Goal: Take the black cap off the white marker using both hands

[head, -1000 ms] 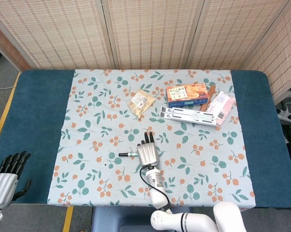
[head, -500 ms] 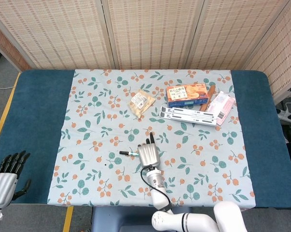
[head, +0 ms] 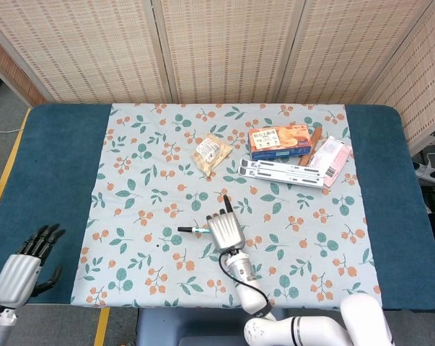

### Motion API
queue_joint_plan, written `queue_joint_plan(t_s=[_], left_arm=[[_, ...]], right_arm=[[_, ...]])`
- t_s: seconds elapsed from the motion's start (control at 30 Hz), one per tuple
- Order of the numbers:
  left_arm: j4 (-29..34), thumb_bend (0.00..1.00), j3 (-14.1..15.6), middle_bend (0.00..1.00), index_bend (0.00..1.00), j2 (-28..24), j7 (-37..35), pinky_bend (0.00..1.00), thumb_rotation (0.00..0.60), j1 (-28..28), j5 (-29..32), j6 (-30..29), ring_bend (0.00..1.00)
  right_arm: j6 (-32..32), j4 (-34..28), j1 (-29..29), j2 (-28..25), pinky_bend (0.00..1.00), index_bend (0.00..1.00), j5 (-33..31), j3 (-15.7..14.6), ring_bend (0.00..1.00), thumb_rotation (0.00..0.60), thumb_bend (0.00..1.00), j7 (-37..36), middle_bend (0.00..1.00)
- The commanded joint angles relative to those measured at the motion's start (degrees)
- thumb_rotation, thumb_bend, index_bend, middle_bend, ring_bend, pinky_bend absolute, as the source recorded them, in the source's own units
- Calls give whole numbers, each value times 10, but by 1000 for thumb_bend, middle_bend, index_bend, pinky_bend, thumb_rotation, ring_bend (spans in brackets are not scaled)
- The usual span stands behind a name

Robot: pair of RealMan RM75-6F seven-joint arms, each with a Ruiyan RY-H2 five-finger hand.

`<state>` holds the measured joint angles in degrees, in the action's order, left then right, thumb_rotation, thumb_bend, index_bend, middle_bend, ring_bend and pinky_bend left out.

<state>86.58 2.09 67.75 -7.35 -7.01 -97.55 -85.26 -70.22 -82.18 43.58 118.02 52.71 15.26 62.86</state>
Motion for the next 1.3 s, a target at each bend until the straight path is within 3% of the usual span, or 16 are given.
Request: queue_joint_plan(t_s=[0.03, 0.3, 0.4, 0.57, 0.83, 1.17, 1.3], left_arm=[[18, 486, -8, 145, 160, 20, -10, 325, 600, -48, -12, 56, 85], [93, 440, -55, 289, 242, 77, -57, 499, 600, -127, 88, 187, 220], [111, 429, -76, 315, 266, 109, -29, 512, 600, -150, 147, 227, 239], [111, 415, -102, 377, 304, 169, 54, 522, 600, -171, 217, 236, 275], [107, 375, -112, 355, 303, 232, 156, 531, 600, -192, 291, 233, 279], [107, 367, -121, 360, 300, 264, 189, 548, 600, -205, 306, 213, 287], [99, 367, -123, 451, 371, 284, 194, 580, 600, -207, 306, 201, 321]], right_arm=[[-10, -67, -11, -48, 0, 789, 10, -9, 387, 600, 457, 2, 754], [-14, -152, -23, -101, 0, 789, -12, -21, 387, 600, 457, -5, 754], [-16, -165, -21, -108, 0, 789, -13, -25, 387, 600, 457, -9, 754], [-22, -169, -16, -105, 0, 789, -20, -23, 387, 600, 457, -13, 754], [-29, -161, -7, -90, 0, 789, -33, -24, 387, 600, 457, -23, 754], [-33, -145, -1, -75, 0, 789, -37, -27, 387, 600, 457, -40, 754], [-34, -137, 2, -64, 0, 789, -39, -22, 387, 600, 457, -50, 754]])
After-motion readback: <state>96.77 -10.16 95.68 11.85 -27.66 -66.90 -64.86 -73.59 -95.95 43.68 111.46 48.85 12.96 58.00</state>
